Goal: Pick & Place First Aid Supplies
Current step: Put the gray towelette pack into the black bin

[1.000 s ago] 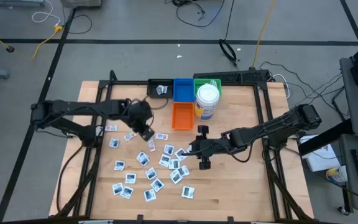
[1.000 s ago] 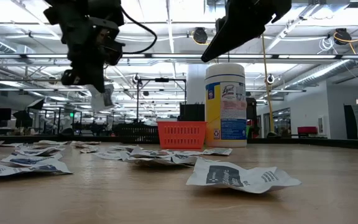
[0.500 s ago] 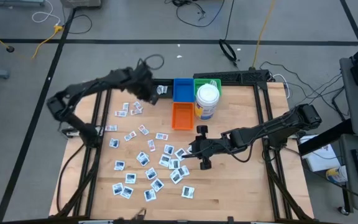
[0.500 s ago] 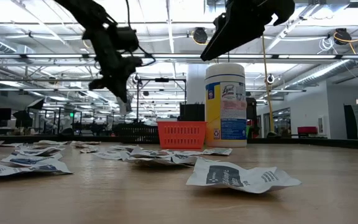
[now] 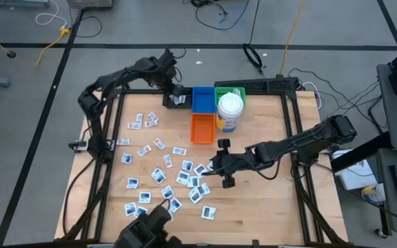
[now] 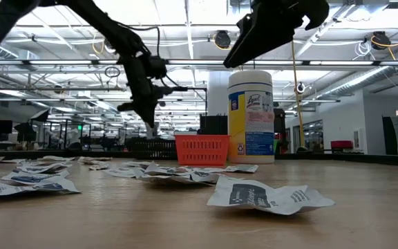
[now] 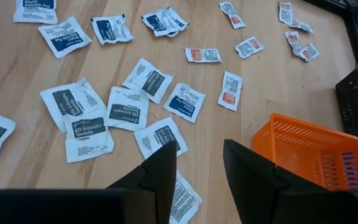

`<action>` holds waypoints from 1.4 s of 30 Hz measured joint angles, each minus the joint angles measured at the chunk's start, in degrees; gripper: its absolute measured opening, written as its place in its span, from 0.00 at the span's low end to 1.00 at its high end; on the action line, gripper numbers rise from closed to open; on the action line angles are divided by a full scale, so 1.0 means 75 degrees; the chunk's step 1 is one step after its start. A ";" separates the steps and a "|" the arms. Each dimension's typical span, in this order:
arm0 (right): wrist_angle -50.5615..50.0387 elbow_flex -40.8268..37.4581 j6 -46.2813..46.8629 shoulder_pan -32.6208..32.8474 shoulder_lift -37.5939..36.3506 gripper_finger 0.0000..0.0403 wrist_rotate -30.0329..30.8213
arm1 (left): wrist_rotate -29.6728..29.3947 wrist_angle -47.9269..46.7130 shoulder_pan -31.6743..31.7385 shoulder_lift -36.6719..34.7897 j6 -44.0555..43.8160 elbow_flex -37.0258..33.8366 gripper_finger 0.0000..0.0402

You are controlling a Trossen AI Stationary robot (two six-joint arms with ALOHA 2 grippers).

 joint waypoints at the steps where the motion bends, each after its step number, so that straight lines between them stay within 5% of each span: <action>1: -0.0015 0.0000 0.0000 0.0000 0.0000 0.31 0.0000 | 0.0006 -0.0006 -0.0021 0.0095 0.0015 -0.0015 0.00; 14: -0.0025 0.0003 0.0023 -0.0005 0.0000 0.31 0.0003 | -0.0795 0.0362 -0.0243 0.0729 -0.0043 -0.0058 0.03; 25: -0.0034 0.0003 0.0035 -0.0010 0.0000 0.31 0.0006 | -0.0288 0.0373 -0.0288 0.0527 0.0513 -0.0058 0.39; 34: -0.0193 0.0009 -0.0026 -0.0015 0.0000 0.31 0.0003 | 0.0736 0.1182 -0.0895 -0.1125 0.1509 -0.0671 0.52; 42: -0.0229 0.0009 0.0214 -0.0020 0.0000 0.33 0.0003 | 0.1471 0.4328 -0.1921 -0.3746 0.0374 -0.3826 0.52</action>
